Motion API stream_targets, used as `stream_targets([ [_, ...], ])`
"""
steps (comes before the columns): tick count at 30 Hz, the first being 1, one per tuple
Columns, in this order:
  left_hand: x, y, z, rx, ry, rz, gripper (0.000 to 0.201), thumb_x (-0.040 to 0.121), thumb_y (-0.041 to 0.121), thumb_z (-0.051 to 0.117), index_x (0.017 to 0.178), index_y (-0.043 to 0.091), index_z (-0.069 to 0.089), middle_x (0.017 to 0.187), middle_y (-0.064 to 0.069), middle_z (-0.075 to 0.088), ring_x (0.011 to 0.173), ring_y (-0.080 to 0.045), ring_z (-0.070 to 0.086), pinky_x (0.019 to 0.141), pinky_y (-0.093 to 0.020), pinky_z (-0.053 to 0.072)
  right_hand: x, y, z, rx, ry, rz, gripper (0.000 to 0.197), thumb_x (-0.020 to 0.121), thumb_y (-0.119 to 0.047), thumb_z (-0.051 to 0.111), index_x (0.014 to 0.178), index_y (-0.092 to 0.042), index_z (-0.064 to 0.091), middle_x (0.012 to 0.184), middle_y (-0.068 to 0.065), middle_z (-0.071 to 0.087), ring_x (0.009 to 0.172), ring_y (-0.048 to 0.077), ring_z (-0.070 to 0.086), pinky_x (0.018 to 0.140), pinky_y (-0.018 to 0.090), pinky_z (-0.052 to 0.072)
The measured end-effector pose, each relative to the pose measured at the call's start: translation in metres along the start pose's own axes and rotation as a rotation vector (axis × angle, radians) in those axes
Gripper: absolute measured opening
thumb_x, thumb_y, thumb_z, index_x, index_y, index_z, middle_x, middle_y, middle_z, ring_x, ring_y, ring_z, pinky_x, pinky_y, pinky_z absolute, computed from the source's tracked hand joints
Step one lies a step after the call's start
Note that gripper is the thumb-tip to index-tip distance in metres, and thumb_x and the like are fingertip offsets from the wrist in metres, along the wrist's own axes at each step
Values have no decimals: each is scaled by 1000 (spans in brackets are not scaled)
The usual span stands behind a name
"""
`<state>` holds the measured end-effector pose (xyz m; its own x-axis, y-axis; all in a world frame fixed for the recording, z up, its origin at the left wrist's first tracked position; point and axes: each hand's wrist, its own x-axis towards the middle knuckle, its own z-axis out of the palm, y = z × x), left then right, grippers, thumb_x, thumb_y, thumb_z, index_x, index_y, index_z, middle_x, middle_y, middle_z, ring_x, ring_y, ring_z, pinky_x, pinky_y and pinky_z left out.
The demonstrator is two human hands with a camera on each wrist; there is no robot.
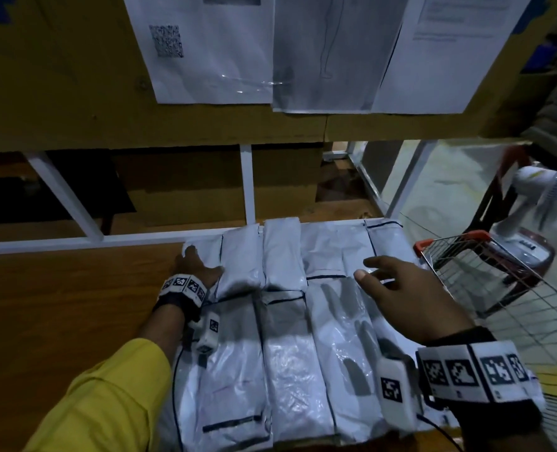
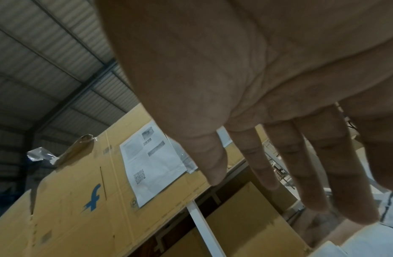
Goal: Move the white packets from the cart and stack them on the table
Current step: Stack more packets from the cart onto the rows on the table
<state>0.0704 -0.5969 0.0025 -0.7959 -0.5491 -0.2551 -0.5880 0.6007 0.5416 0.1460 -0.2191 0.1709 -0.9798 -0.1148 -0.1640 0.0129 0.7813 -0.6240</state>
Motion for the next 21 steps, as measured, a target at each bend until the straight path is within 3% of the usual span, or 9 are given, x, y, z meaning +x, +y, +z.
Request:
stream_targets([
  [3, 1, -4, 0, -5, 0, -22, 109, 67, 60, 79, 153, 12, 31, 155, -15, 39, 137, -39, 44, 110, -48, 42, -2, 6, -1, -1, -6, 3, 51, 96, -52, 53, 139, -24, 56, 124, 0, 67, 101, 12, 63, 83, 27, 41],
  [6, -9, 2, -4, -12, 124, -22, 106, 56, 71, 70, 144, 19, 43, 147, -14, 48, 128, -41, 51, 105, -55, 46, -8, 17, -6, 26, 3, 8, 49, 97, -50, 55, 137, -24, 57, 124, 1, 67, 99, 11, 63, 83, 28, 43],
  [8, -22, 19, -8, -12, 203, 30, 92, 64, 67, 69, 141, 24, 46, 148, -15, 44, 129, -43, 48, 104, -59, 44, -12, 28, -13, 40, 21, 11, 47, 97, -50, 55, 136, -24, 58, 123, 0, 68, 98, 11, 63, 84, 28, 44],
  [10, -46, 49, -17, 21, 239, 117, 79, 76, 61, 69, 140, 19, 48, 148, -17, 43, 131, -45, 44, 105, -60, 42, -17, 40, -22, 50, 43, 14, 46, 97, -48, 55, 136, -23, 59, 123, 1, 68, 99, 13, 64, 85, 29, 44],
  [13, -95, 106, -23, 23, 255, 243, 75, 88, 56, 66, 145, 13, 44, 153, -16, 39, 139, -42, 38, 112, -55, 35, -26, 63, -42, 66, 80, 28, 45, 98, -46, 56, 135, -21, 60, 123, 2, 68, 98, 14, 63, 84, 30, 44],
  [18, -194, 209, -1, -101, 253, 670, 62, 88, 53, 66, 140, 24, 51, 145, -6, 49, 134, -27, 46, 108, -45, 42, -48, 118, -92, 100, 167, 24, 43, 98, -43, 59, 132, -17, 63, 121, 4, 69, 95, 14, 61, 86, 31, 46],
  [21, -251, 271, 34, -143, 192, 822, 54, 86, 50, 68, 133, 25, 57, 135, -1, 55, 125, -21, 52, 105, -40, 45, -66, 164, -126, 130, 230, 49, 38, 98, -40, 59, 129, -18, 64, 114, 1, 68, 86, 8, 59, 77, 27, 46],
])
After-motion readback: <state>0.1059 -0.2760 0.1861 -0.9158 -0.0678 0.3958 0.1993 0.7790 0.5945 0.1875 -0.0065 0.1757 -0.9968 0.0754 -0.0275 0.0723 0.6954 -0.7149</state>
